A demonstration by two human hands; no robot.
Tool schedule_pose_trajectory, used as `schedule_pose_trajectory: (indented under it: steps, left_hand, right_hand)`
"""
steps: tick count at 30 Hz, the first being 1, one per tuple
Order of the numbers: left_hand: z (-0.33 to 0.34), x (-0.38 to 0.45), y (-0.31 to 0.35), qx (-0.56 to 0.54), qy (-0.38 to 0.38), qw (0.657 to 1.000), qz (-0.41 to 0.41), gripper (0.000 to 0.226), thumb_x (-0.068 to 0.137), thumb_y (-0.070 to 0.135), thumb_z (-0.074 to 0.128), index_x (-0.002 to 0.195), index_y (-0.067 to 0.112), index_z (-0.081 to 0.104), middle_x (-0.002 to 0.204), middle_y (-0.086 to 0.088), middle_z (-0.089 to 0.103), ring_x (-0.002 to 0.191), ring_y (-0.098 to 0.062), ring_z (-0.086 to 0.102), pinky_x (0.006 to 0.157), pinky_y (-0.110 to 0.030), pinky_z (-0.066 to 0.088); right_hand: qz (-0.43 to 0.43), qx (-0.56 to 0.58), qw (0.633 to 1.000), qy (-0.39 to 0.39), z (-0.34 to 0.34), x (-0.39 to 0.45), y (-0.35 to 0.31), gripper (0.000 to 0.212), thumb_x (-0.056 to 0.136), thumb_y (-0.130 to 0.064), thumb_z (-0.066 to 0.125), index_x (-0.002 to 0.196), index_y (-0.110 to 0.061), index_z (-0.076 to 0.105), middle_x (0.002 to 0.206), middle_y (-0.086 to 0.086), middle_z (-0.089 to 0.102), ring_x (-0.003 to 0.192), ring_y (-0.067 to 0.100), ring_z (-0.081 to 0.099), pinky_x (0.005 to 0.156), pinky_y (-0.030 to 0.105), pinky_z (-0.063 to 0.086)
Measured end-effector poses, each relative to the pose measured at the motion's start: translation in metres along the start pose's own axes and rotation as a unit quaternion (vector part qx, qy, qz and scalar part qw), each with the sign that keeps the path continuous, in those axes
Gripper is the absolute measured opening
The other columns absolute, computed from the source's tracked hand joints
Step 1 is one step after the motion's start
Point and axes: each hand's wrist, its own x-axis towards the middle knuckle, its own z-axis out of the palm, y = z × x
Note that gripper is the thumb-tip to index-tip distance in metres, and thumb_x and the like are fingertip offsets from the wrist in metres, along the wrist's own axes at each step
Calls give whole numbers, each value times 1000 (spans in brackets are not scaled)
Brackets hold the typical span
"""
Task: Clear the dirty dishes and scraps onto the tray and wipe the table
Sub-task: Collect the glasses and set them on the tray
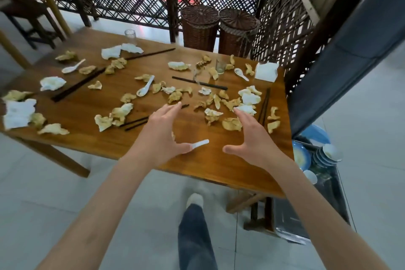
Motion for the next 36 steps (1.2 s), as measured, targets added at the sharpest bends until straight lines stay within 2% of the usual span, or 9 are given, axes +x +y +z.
schedule_pose_trajectory:
  steps: [6,14,21,29,33,36]
  left_hand:
    - [-8,125,-21,16,9,1000,12,108,61,41,84,148,27,21,151,4,30,140,-17,23,108,-35,28]
    - [-5,281,-47,19,-10,999,25,108,61,39,85,148,25,22,151,1,31,140,-17,23,107,-29,22]
    - [22,388,-66,15,-45,998,28,103,66,31,84,148,22,23,150,-1,32,141,-18,19,110,-32,22]
    - [61,449,-78,-12,-92,995,36,98,70,24,81,148,19,23,150,0,32,142,-19,17,112,-35,22]
    - [74,451,-95,-7,-103,994,21,94,72,25,80,147,23,24,150,4,31,142,-18,18,112,-36,22]
    - [78,450,-106,3,-104,995,4,95,72,28,80,147,25,23,151,6,31,142,-15,18,111,-33,21]
  right_hand:
    - [-2,-14,1000,12,-4,124,-1,105,68,-35,81,148,-27,13,155,-4,21,141,16,22,108,33,28]
    - [41,-17,999,-2,-16,275,26,100,71,-32,79,148,-23,15,154,-2,21,141,16,20,110,34,26]
    - [82,-78,993,-14,2,387,65,89,76,-24,75,147,-30,20,155,-2,20,143,21,14,112,39,22]
    - [140,-87,986,-13,19,469,115,87,77,-5,70,143,-41,26,155,1,19,142,26,17,107,44,32]
    - [148,-59,987,-36,34,487,130,82,79,-3,68,142,-39,30,154,2,20,139,28,24,106,42,36]
    - [144,-48,988,-21,44,491,135,70,81,-5,66,138,-35,40,150,2,29,135,26,33,104,39,38]
